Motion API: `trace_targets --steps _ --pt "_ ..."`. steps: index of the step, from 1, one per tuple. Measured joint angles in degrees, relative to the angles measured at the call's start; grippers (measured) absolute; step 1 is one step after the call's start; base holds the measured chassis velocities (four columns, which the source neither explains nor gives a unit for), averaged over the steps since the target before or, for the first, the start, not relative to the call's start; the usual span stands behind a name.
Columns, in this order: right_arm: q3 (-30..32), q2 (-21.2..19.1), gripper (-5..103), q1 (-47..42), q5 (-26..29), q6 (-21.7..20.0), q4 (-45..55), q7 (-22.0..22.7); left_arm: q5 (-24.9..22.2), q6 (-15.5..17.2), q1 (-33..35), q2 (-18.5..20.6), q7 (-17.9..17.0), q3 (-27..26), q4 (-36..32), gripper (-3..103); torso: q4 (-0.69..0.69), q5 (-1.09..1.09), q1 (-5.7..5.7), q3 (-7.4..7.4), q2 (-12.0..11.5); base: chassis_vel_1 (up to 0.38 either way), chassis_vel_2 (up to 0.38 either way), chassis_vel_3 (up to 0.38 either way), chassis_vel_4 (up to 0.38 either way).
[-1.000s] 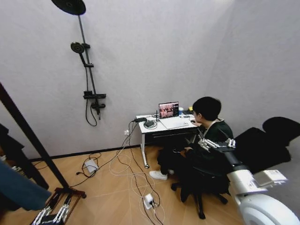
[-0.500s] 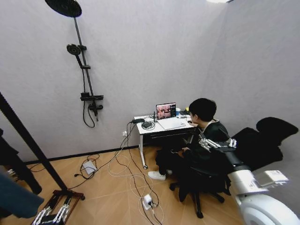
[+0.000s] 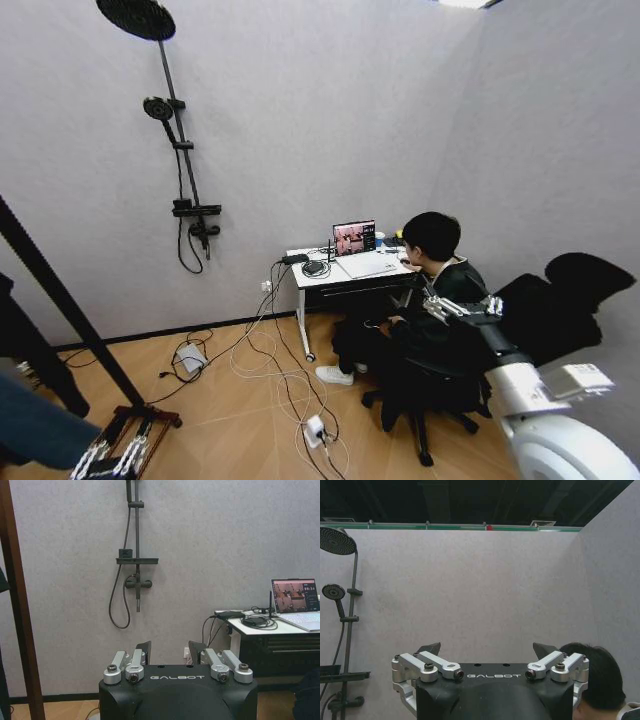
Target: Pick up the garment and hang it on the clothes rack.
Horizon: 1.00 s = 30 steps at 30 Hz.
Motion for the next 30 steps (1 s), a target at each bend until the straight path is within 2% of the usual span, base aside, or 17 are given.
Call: trace_targets --steps 13,15,20,30 --pt "-2.53 0.6 100 0.45 -2.13 0.25 -0.01 0.25 0.0 0.0 0.0 0.0 0.0 0.0 0.0 46 0.04 0.0 -0.12 -0.13 -0.24 0.039 0.04 0.037 0.042" --pt "-3.45 1.02 100 0.71 -2.61 0.68 -0.02 1.1 0.0 0.0 0.0 0.0 0.0 0.0 0.0 46 -0.01 0.0 -0.14 -0.15 -0.29 0.0 0.0 0.0 0.0" --pt "-4.1 1.16 100 0.22 -3.53 1.22 -0.02 1.18 0.0 0.0 0.0 0.0 0.0 0.0 0.0 46 -0.01 0.0 -0.15 -0.17 -0.34 0.0 0.0 0.0 0.0" --pt "-4.51 0.74 100 -0.13 -3.91 1.33 -0.01 1.31 0.0 0.0 0.0 0.0 0.0 0.0 0.0 46 0.0 0.0 -0.21 -0.22 -0.4 0.129 -0.13 -0.116 0.13"
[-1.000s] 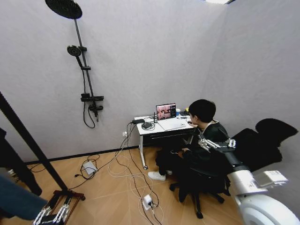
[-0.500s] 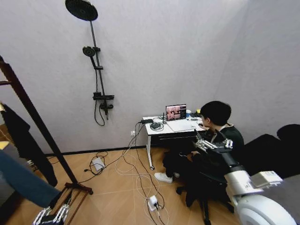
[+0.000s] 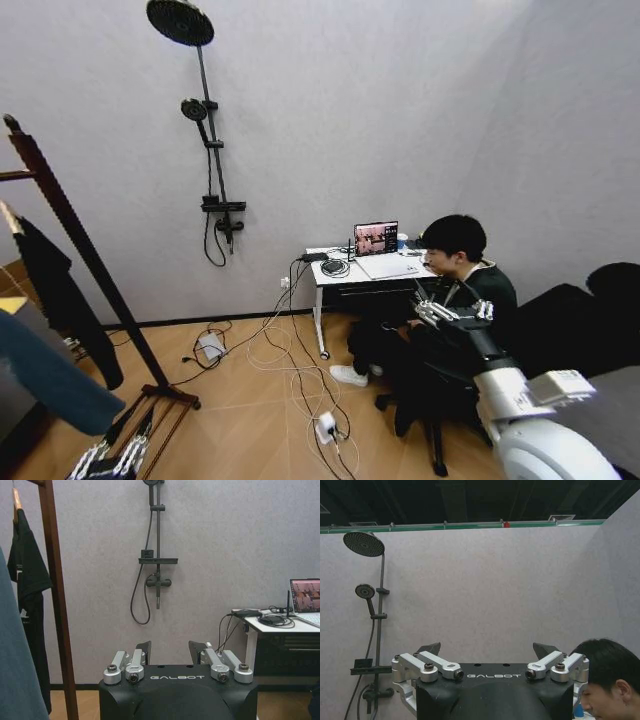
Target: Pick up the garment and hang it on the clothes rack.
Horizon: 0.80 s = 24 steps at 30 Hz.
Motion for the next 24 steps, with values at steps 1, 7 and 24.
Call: trace_targets --steps 1,7,24 --pt "0.01 -0.1 100 -0.02 0.01 0.0 0.0 0.03 0.0 0.0 0.0 0.0 -0.01 0.0 0.0 46 0.01 -0.01 0.0 0.0 -0.01 0.228 -0.23 -0.218 0.221" --pt "0.3 -0.65 100 -0.2 0.19 -0.02 0.01 0.27 0.0 0.0 0.0 0.0 0.0 0.0 0.0 46 0.0 0.01 -0.01 -0.02 -0.04 0.251 -0.244 -0.247 0.243" --pt "0.53 -0.78 100 -0.12 0.28 -0.13 0.03 0.56 0.0 0.0 0.0 0.0 0.02 0.0 0.0 46 -0.02 -0.07 -0.07 -0.06 -0.06 0.338 -0.343 -0.338 0.34"
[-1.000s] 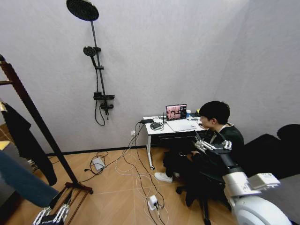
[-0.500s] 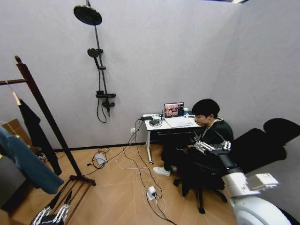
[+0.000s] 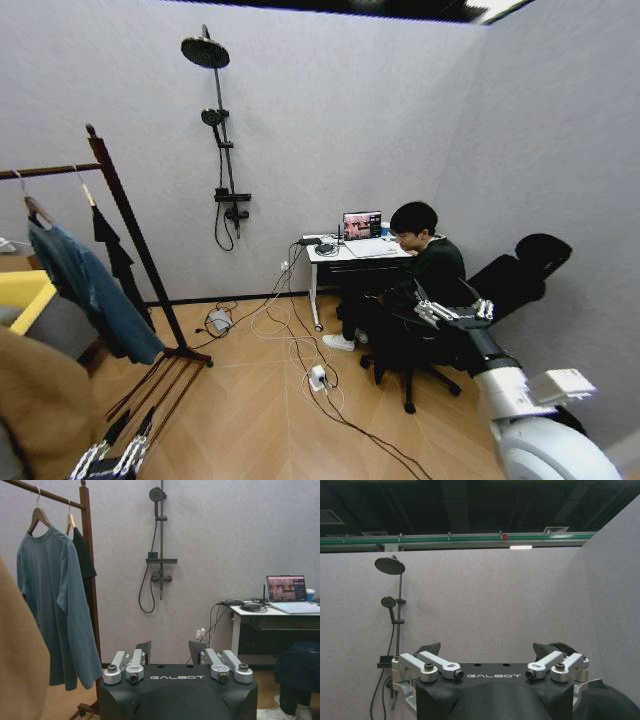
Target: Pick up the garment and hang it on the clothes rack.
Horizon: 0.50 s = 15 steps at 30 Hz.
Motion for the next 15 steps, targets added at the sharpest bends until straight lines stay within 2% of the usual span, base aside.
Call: trace_targets --steps 4,5,9,10,11,15 --pt "0.02 0.04 100 0.01 0.02 -0.01 -0.03 0.01 0.0 0.0 0.0 0.0 0.0 0.0 0.0 46 0.04 0.13 0.03 0.03 -0.04 0.379 -0.35 -0.359 0.352" --pt "0.02 0.05 100 -0.01 -0.01 0.0 -0.01 0.01 0.0 0.0 0.0 0.0 -0.01 0.0 0.0 46 0.02 0.02 0.02 0.01 -0.03 0.332 -0.343 -0.324 0.342" --pt "-0.14 0.04 100 0.03 -0.02 -0.02 -0.02 0.01 0.0 0.0 0.0 0.0 -0.02 0.0 0.0 46 0.04 0.13 0.04 0.03 -0.05 0.349 -0.343 -0.346 0.358" --pt "-0.14 0.04 100 0.03 -0.02 -0.02 -0.02 0.01 0.0 0.0 0.0 0.0 -0.02 0.0 0.0 46 0.04 0.13 0.04 0.03 -0.05 0.368 -0.342 -0.341 0.359" --pt "-0.14 -0.04 100 0.15 -0.02 -0.02 -0.02 0.04 0.0 0.0 0.0 0.0 0.01 0.0 0.0 46 0.01 0.02 0.03 0.01 -0.04 0.366 -0.353 -0.365 0.362" --pt "-0.25 -0.06 100 0.28 0.04 -0.04 -0.02 0.09 0.0 0.0 0.0 -0.01 -0.03 0.0 0.0 46 0.04 0.09 0.04 0.02 -0.04 0.353 -0.353 -0.353 0.34"
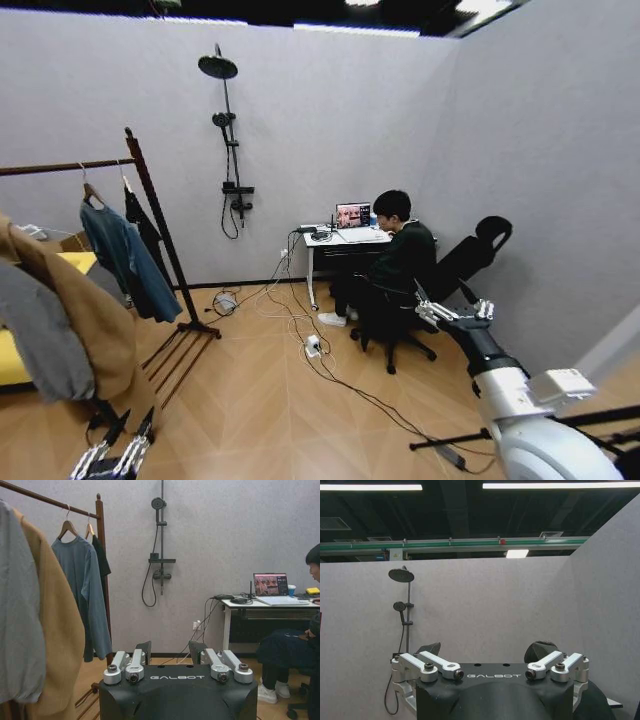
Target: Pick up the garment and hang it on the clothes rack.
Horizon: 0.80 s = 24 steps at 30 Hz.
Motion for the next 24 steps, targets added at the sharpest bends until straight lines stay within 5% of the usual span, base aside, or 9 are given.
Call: trace_targets --steps 12,13,17,24 --pt "-0.6 0.0 100 0.51 -0.29 1.58 0.01 -0.3 0.0 0.0 0.01 0.0 0.0 0.0 0.0 46 -0.01 0.01 -0.07 -0.02 0.02 0.33 -0.319 -0.316 0.325" --pt "-0.6 -0.01 100 0.6 -0.27 1.57 0.01 -0.28 0.0 0.0 0.01 0.0 -0.02 0.0 0.0 46 0.04 -0.05 -0.07 -0.03 0.03 0.128 -0.194 -0.137 0.174" --pt "-0.63 0.03 100 0.63 -0.21 1.02 0.01 -0.1 0.0 0.0 0.0 0.0 0.04 0.0 0.0 46 -0.1 0.02 -0.06 -0.02 0.02 0.027 -0.02 -0.128 0.057" --pt "-0.88 0.31 100 0.51 0.21 -0.57 0.0 0.23 0.0 0.0 -0.01 0.0 0.02 0.0 0.0 46 0.01 -0.03 0.06 0.02 -0.07 -0.066 0.017 0.073 -0.029"
